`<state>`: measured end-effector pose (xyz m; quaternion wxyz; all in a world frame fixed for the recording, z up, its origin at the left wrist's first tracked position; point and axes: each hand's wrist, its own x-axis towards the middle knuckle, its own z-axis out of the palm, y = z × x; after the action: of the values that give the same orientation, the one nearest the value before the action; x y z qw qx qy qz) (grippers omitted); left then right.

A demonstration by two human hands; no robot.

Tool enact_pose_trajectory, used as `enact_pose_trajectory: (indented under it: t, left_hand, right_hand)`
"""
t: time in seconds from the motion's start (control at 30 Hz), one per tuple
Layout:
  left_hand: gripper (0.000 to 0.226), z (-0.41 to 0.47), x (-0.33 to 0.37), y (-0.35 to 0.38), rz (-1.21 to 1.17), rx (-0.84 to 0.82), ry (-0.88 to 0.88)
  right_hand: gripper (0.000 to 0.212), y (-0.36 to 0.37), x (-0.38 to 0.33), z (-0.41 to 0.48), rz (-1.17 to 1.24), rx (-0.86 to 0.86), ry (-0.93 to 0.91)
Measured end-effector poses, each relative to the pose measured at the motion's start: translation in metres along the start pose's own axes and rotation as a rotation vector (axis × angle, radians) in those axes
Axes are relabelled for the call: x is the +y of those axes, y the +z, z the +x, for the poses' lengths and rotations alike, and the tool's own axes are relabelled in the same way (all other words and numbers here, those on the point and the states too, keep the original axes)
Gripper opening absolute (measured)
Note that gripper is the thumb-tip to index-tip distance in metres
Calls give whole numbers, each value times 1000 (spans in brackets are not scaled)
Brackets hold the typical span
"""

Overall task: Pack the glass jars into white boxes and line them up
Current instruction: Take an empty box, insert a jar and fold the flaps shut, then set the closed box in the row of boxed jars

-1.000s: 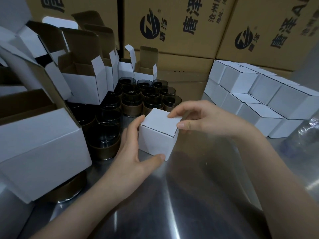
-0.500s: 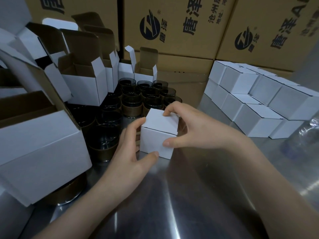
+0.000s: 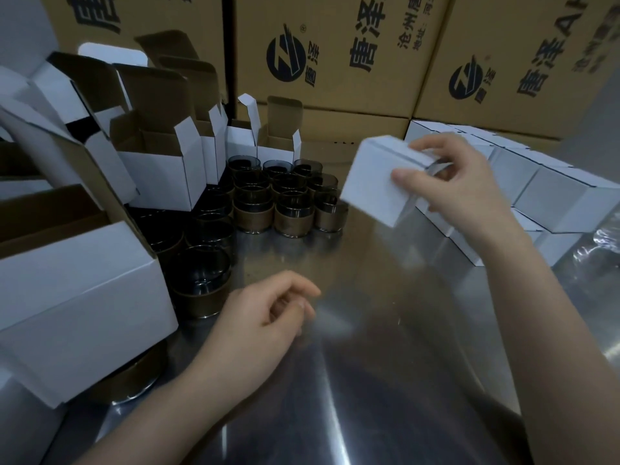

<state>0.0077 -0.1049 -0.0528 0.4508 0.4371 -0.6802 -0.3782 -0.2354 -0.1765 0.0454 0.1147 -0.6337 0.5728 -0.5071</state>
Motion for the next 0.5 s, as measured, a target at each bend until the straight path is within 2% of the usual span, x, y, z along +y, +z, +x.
enact_pose_trajectory:
  t: [0.13, 0.23, 0.3, 0.5]
  left_hand:
    - [28, -2, 1, -1, 125, -70, 59]
    - [25, -4, 1, 0, 177, -129, 100]
    - [24, -5, 1, 0, 218, -157, 132]
    - [16, -8, 5, 1, 222, -241, 176]
  right_hand:
    - [46, -18, 18, 20, 34, 342, 141]
    - [61, -34, 34, 34, -27, 507, 210]
    - [64, -43, 43, 41, -112, 545, 245]
    - [62, -58, 67, 55, -293, 505, 307]
